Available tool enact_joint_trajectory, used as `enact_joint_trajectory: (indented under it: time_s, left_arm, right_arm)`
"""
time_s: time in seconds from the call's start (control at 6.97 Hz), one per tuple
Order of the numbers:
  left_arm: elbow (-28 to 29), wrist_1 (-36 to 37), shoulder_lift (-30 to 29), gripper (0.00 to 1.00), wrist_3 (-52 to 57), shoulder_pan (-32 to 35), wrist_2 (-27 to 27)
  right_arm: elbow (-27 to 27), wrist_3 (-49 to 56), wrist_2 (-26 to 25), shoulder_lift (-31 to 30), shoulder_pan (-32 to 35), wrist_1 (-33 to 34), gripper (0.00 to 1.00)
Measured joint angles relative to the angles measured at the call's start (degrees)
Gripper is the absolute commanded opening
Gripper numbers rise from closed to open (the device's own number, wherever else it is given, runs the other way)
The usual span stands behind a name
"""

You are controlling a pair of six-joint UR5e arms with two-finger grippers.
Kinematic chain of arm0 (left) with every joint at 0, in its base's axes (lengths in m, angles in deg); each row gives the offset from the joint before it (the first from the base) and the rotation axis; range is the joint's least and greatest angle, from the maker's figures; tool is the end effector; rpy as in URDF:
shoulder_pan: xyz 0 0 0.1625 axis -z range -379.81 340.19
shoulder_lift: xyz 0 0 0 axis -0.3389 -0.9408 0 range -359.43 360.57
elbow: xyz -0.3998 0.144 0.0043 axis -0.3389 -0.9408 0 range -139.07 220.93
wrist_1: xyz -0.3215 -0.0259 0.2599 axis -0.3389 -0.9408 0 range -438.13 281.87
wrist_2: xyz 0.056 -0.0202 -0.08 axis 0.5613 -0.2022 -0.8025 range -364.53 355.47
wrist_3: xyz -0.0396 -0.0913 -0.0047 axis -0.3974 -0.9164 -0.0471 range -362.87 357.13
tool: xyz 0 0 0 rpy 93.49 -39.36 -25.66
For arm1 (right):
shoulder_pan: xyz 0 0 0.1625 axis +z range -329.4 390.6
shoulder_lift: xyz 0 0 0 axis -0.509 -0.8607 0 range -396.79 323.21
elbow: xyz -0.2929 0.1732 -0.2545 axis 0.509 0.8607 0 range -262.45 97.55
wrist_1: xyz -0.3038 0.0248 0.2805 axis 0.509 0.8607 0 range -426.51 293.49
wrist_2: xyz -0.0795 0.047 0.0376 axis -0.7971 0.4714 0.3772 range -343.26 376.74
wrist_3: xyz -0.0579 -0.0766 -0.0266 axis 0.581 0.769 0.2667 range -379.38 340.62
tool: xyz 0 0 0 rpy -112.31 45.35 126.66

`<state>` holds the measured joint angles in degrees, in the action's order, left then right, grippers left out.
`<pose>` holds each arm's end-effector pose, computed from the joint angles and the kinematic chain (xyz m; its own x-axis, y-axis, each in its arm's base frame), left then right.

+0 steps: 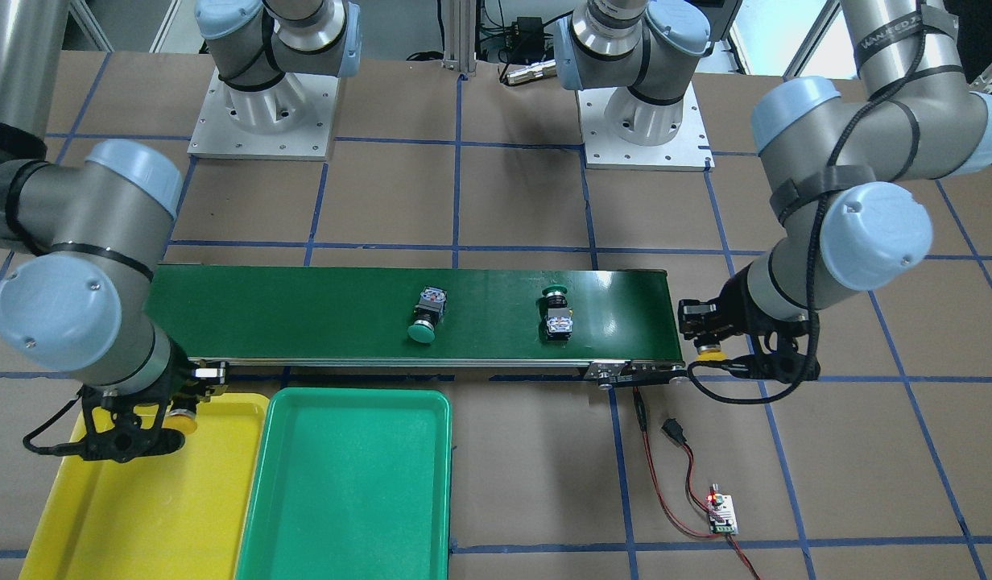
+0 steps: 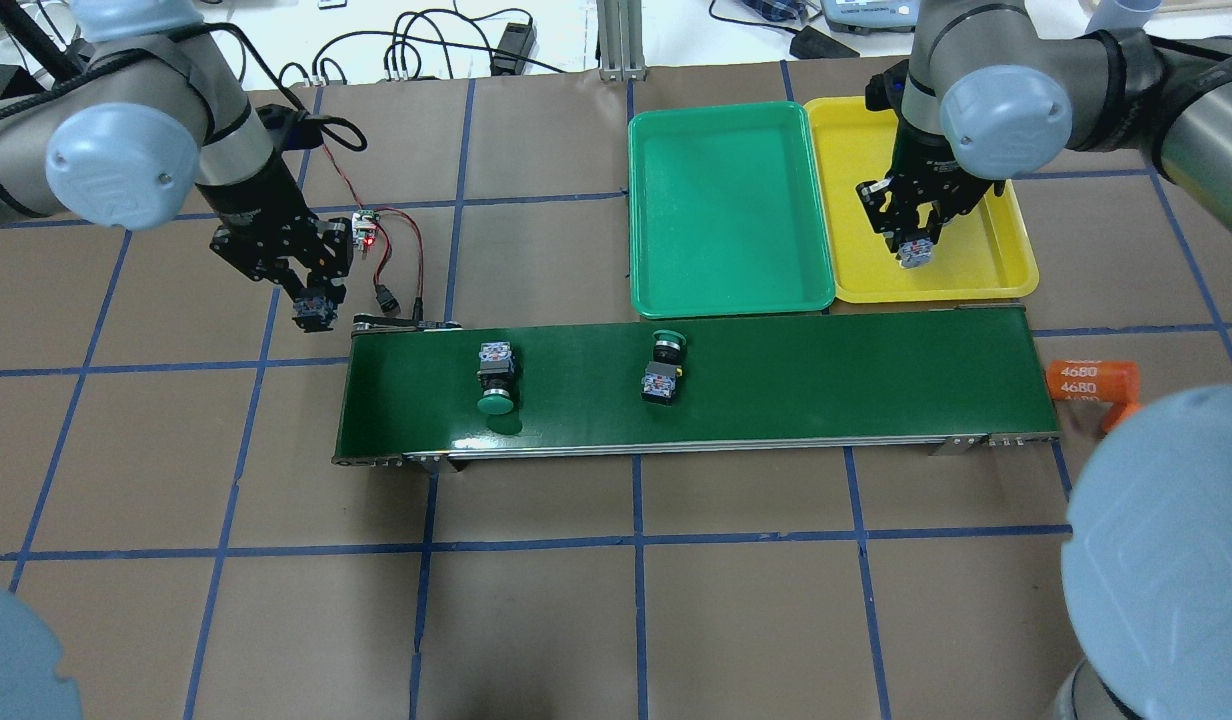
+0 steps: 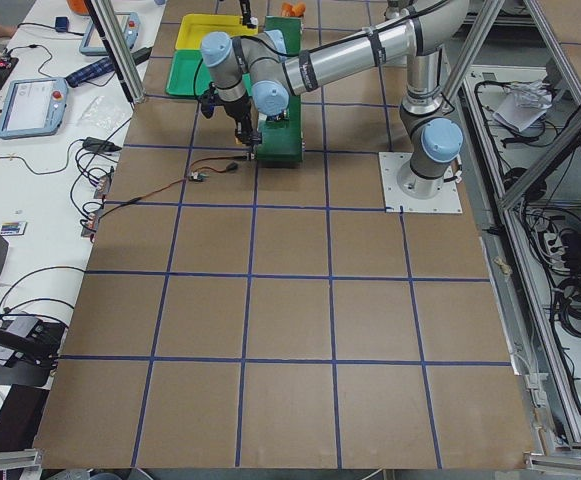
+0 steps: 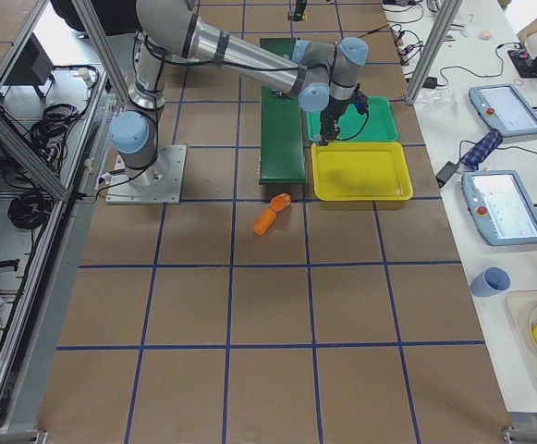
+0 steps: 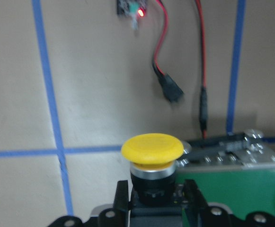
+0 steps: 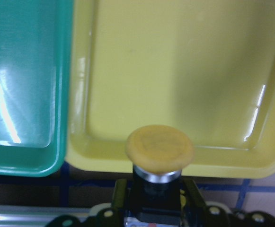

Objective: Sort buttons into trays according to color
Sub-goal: 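Release button in yellow tray while left gripper places yellow button on belt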

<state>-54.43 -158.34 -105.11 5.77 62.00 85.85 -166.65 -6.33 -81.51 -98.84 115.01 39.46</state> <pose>-0.0517 -0.5725 0.3137 -0.9997 0.0062 0.0230 0.0106 0.9810 0.1939 0.0550 -0.6594 0.2812 -0.9828 -0.1446 0.1146 -0.1285 0.9822 0.1373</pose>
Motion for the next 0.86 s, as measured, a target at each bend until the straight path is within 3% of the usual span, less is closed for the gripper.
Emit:
enact_joint_trajectory:
  time_s: [0.29,0.43,0.57,0.72,0.86]
  left_arm:
    - [-5.2,2.9,1.9,0.0,-0.8,1.0,-0.3]
    - [-7.0,3.6,2.3,0.15,-1.1,1.2,-0.4]
    - [-8.4,4.8,2.2,0.52,-1.0,1.2,-0.4]
    - [-9.1,6.3,1.7,0.74,-0.9,1.2,-0.5]
    - [-9.5,7.1,1.2,0.91,-1.2,1.5,-0.6]
  right_arm:
    - [7.0,9.2,-0.6,7.0,-4.6,0.1,0.24]
    - [9.2,12.7,-0.7,9.3,-6.4,0.3,0.35]
    - [10.2,14.8,-0.9,10.7,-7.7,0.6,0.55]
    - [10.5,15.5,-1.0,11.6,-8.6,0.8,0.86]
    - [10.4,15.4,-0.9,12.3,-9.1,0.8,1.0]
